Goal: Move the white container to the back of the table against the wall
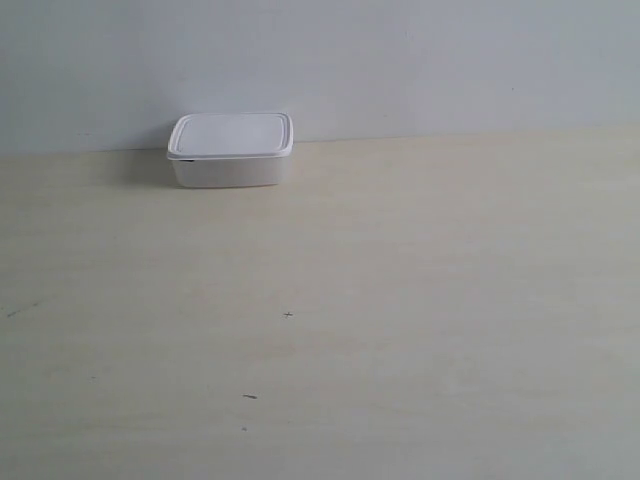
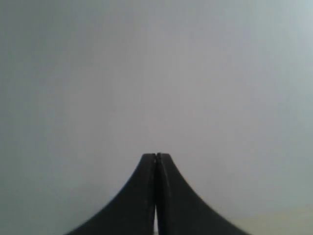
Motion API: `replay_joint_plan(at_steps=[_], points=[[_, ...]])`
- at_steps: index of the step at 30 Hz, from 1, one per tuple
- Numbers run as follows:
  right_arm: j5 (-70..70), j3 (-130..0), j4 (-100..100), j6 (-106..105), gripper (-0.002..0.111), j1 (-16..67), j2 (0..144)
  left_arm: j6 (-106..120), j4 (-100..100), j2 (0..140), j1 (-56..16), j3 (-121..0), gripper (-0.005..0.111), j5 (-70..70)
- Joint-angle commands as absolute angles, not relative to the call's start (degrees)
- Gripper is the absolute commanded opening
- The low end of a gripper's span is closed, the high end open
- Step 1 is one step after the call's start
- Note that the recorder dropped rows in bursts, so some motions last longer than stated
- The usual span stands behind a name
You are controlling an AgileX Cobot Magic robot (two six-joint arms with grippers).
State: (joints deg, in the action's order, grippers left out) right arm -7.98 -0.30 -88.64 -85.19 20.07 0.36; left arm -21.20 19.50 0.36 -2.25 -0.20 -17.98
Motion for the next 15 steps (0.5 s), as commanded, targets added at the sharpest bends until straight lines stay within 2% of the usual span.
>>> replay_joint_plan(at_steps=[1, 6, 15], points=[[-8.1, 0.0, -88.5, -85.2, 0.000, 15.6, 0.0, -21.5, 19.6, 0.0, 3.9, 0.0, 0.000, -17.9], [-8.1, 0.0, -88.5, -85.2, 0.000, 10.4, 0.0, -21.4, 19.6, 0.0, 8.7, 0.0, 0.000, -17.9], [-8.4, 0.0, -88.5, -85.2, 0.000, 8.9, 0.0, -21.4, 19.6, 0.0, 9.3, 0.0, 0.000, -17.9]])
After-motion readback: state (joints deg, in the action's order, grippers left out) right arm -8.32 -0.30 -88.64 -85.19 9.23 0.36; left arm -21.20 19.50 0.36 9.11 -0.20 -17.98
